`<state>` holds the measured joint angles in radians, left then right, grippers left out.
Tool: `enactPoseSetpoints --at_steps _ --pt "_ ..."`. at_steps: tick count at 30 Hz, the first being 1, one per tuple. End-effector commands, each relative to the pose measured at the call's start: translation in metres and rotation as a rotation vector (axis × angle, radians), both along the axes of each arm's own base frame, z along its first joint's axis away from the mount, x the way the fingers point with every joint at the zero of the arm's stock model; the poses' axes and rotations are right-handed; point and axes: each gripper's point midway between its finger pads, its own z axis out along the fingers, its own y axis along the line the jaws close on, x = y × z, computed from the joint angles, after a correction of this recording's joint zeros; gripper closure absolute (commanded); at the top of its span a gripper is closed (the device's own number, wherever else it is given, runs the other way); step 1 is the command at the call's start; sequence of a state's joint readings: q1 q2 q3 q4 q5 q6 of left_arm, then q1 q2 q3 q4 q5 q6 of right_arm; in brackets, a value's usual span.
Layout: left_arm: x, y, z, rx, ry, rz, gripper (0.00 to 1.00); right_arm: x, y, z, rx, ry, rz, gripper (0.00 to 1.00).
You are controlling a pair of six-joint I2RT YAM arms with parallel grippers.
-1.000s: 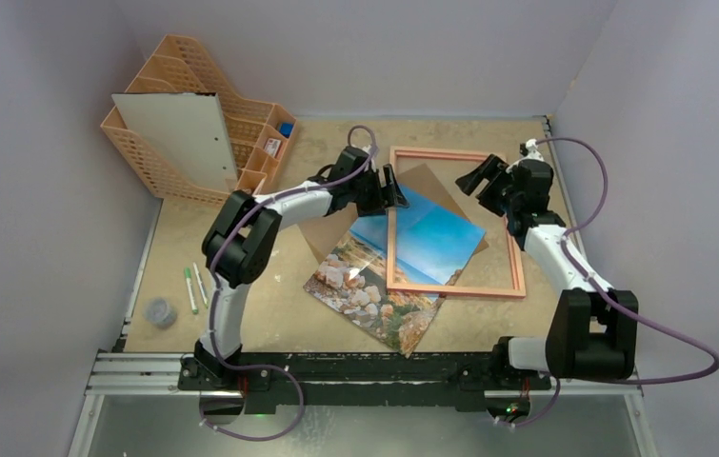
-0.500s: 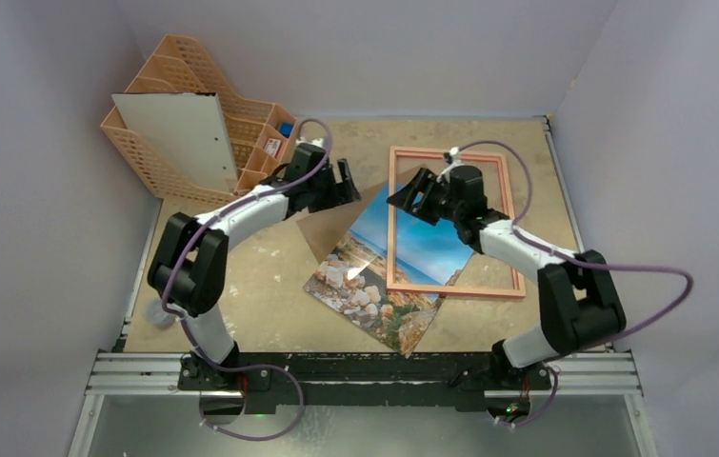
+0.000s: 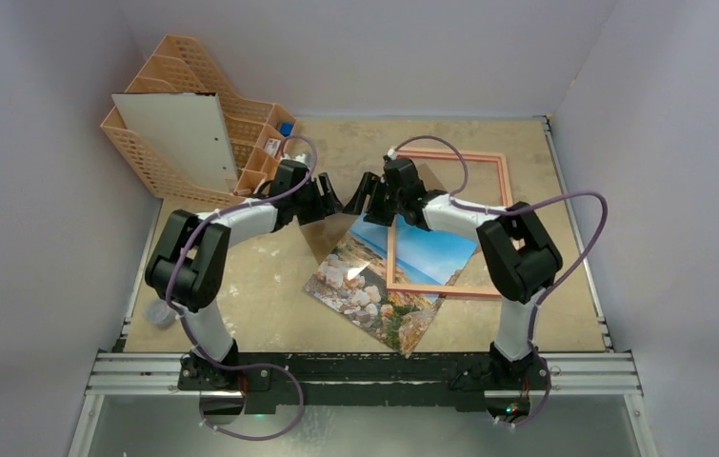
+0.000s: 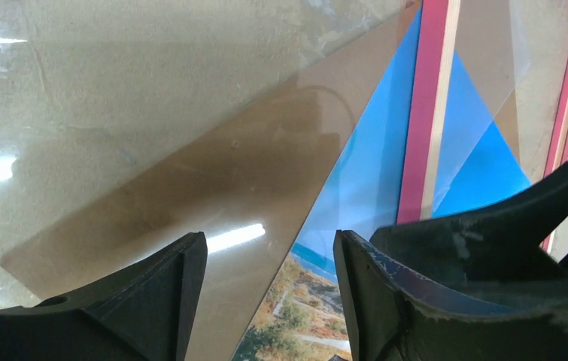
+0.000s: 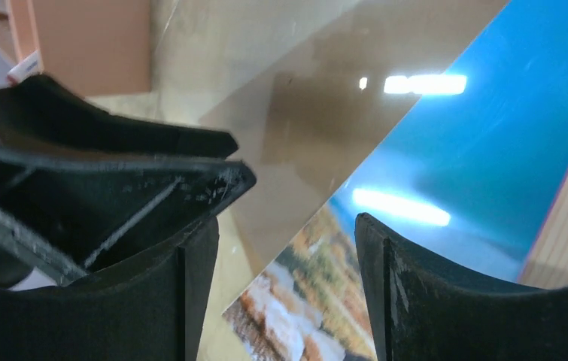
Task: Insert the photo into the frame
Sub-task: Move the photo frame to the center of the board.
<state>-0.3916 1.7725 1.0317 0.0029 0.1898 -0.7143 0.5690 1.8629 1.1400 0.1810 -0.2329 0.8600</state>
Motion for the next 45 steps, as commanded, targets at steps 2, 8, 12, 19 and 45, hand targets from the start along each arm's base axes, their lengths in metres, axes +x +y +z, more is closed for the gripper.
enactPoseSetpoints --at_steps 2,8,12,19,45 --pt "-0.001 -0.001 -0.019 -0.008 0.028 -0.004 0.36 0.032 -0.009 -0.018 -0.162 0.019 -0.046 0.30" --pt "-0.009 0.005 -0.036 0.002 0.076 0.010 0.37 0.043 -0.029 -0.036 -0.278 0.038 -0.120 0.30" --pt "-0.010 0.011 -0.040 0.019 0.088 0.019 0.38 0.046 -0.056 -0.044 -0.323 0.055 -0.188 0.30" --pt "-0.011 0.013 -0.043 0.024 0.097 0.023 0.38 0.049 -0.097 -0.043 -0.333 0.064 -0.271 0.30" --pt "-0.012 0.025 -0.033 0.074 0.085 0.065 0.38 0.049 -0.183 -0.043 -0.450 0.062 -0.551 0.29"
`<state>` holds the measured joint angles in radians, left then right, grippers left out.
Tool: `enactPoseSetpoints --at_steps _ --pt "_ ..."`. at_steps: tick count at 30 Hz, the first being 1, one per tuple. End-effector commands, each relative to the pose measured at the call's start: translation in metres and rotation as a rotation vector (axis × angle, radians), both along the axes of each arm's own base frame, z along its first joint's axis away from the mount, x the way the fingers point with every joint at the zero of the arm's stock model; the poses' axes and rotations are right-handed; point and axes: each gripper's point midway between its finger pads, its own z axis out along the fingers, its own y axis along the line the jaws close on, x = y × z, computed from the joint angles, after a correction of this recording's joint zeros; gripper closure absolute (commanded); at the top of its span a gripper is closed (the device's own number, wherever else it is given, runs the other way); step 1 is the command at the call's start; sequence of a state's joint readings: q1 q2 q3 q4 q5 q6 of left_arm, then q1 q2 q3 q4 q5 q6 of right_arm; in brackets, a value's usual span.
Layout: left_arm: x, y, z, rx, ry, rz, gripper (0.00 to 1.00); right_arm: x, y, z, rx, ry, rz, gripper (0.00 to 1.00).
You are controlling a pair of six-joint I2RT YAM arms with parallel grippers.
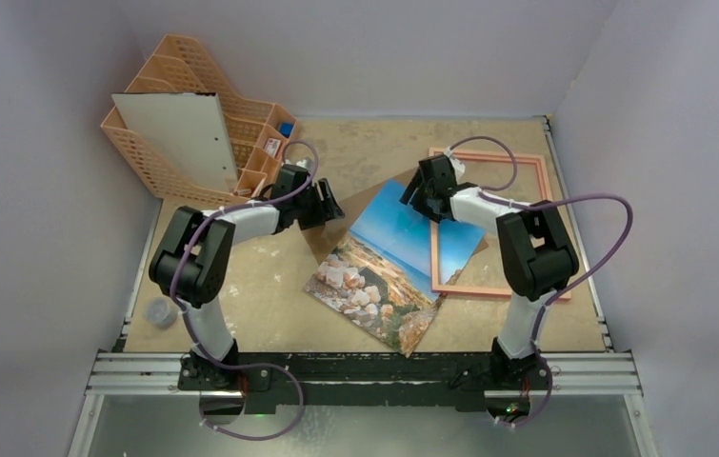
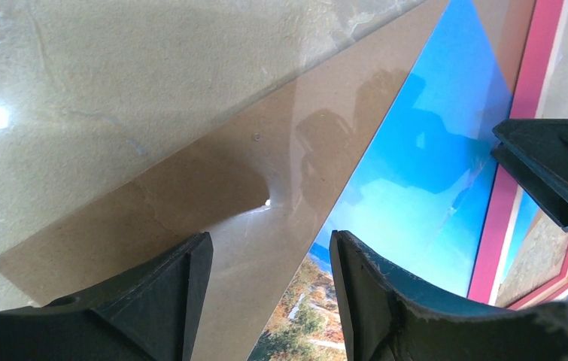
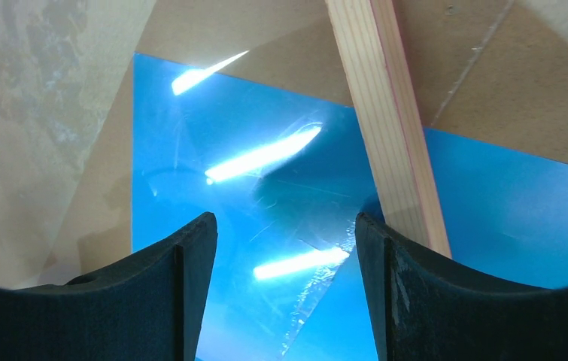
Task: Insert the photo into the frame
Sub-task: Move the photo frame to the center of the board.
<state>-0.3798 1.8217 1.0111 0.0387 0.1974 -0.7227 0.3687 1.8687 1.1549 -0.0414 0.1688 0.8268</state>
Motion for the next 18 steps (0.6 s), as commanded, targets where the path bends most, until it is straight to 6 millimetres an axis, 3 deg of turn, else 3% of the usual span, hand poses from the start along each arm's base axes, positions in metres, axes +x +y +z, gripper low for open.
enactPoseSetpoints --at_steps 1,9,18 --pt "-0.011 0.022 -0.008 0.075 0.043 0.057 0.38 -0.008 -0.030 0.002 -0.086 0.014 -0.101 0.29" --pt "-0.011 0.030 -0.006 0.097 0.035 0.097 0.38 -0.008 -0.043 0.000 -0.145 0.016 -0.144 0.25" --pt "-0.009 0.040 -0.001 0.128 0.014 0.143 0.38 0.017 -0.050 0.002 -0.201 -0.005 -0.173 0.18"
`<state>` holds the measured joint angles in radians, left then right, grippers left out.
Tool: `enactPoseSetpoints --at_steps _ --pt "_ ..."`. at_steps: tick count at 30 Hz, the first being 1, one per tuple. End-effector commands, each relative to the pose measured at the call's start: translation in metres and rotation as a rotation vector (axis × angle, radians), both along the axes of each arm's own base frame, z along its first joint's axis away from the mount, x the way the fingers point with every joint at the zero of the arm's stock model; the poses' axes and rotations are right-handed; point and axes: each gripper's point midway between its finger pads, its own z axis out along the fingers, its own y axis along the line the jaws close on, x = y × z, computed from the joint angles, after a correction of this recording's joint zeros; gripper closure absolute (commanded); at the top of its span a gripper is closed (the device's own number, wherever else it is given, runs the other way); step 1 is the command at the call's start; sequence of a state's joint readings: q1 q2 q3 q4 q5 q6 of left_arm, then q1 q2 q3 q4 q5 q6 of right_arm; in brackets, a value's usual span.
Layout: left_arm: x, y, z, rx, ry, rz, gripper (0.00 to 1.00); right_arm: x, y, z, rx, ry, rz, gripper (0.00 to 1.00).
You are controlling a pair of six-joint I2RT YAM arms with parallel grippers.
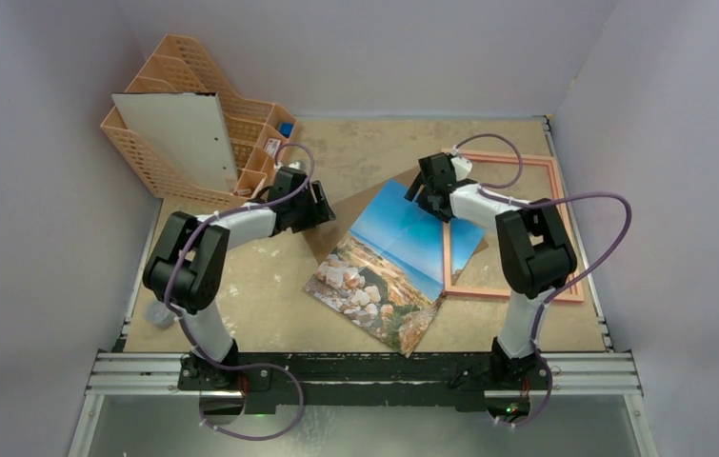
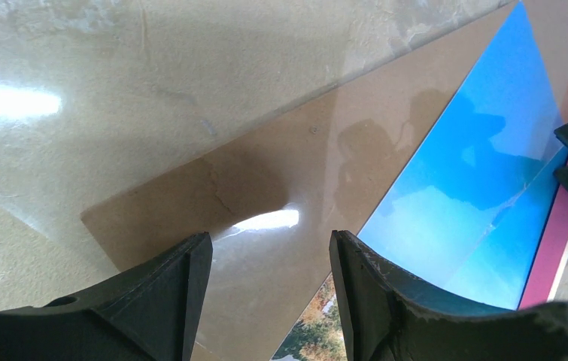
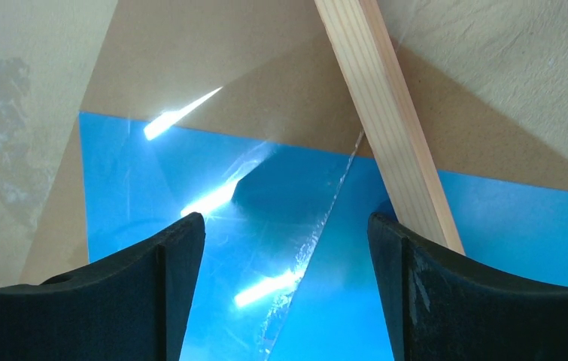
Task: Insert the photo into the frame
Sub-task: Move the photo frame to the center of the board.
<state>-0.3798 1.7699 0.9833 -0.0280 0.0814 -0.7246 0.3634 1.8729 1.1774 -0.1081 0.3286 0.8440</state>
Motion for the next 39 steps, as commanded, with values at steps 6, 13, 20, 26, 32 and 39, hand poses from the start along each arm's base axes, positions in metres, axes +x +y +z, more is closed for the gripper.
enactPoseSetpoints --at_steps 6,13,20,26,32,39 --pt "-0.006 0.019 -0.003 0.045 0.011 0.067 0.38 0.033 -0.026 0.004 -0.092 -0.022 -0.065 0.17" --pt "-0.007 0.020 -0.004 0.047 0.012 0.067 0.38 0.045 -0.037 0.002 -0.097 -0.031 -0.083 0.15" --pt "-0.006 0.018 -0.005 0.040 0.012 0.061 0.38 0.056 -0.040 -0.005 -0.098 -0.031 -0.086 0.15" --pt "-0.005 0.016 -0.002 0.029 0.005 0.059 0.37 0.069 -0.029 -0.010 0.009 -0.058 -0.010 0.15" --pt "-0.005 0.012 0.002 0.010 -0.001 0.050 0.35 0.084 -0.014 -0.005 0.116 -0.124 0.120 0.15" --pt "-0.007 0.009 0.007 -0.009 -0.009 0.029 0.32 0.096 -0.004 0.001 0.164 -0.187 0.245 0.15"
